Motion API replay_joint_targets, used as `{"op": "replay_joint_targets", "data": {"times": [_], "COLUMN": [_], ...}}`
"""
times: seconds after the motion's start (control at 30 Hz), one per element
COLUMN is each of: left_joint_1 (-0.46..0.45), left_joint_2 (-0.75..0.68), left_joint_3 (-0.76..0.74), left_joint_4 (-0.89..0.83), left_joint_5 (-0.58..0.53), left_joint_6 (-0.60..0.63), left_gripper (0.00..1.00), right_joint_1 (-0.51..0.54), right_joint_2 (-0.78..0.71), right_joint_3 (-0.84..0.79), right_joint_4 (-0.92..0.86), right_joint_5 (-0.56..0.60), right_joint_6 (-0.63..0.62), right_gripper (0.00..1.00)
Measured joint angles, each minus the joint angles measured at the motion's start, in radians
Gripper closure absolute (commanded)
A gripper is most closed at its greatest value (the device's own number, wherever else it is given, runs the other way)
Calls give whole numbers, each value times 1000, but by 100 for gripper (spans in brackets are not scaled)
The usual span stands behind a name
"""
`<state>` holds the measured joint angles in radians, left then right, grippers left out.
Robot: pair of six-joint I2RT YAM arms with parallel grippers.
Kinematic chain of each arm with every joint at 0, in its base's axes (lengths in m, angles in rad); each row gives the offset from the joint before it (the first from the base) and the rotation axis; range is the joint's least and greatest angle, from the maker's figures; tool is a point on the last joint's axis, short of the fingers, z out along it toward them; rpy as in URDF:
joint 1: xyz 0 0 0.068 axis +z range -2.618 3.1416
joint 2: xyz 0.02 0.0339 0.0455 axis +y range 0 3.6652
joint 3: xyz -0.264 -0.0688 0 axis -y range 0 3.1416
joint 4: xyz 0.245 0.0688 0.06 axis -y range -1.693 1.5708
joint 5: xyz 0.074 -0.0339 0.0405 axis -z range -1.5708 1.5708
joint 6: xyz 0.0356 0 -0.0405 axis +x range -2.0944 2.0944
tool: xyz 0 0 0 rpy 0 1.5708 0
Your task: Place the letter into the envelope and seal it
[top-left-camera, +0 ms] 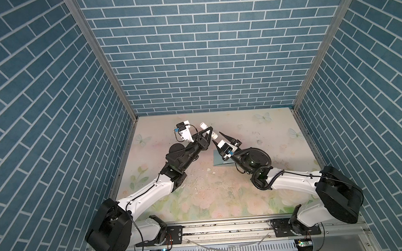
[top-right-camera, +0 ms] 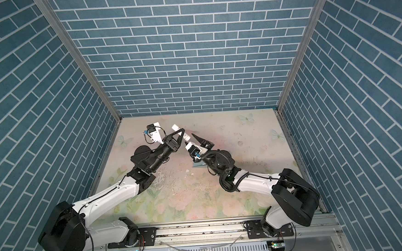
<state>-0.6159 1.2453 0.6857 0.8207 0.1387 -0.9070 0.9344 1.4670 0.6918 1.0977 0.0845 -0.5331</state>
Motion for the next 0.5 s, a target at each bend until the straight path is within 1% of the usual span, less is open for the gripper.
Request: {"op": "replay_joint_targets", "data": {"times": [0.17, 0.3, 0.47, 0.5], "left_joint_1": [0, 0, 0, 0], "left_joint_2": [0, 0, 0, 0], "left_joint_3": [0, 0, 0, 0], "left_joint_4": [0, 1, 0, 0], "left_joint_5": [0, 0, -1, -1], "left_joint_6": [-2, -5, -8, -10], "left_gripper": [100, 100, 100, 100], "right_joint_1": [8, 11, 15, 15], "right_joint_2": [21, 32, 39, 39], "right_joint_3": [22, 39, 39, 39], "right_joint_4": [6, 12, 18, 18], "right_joint_5": [4, 7, 18, 19], "right_joint_6": [-7, -14, -14, -14], "right_gripper": [62, 70, 73, 75]}}
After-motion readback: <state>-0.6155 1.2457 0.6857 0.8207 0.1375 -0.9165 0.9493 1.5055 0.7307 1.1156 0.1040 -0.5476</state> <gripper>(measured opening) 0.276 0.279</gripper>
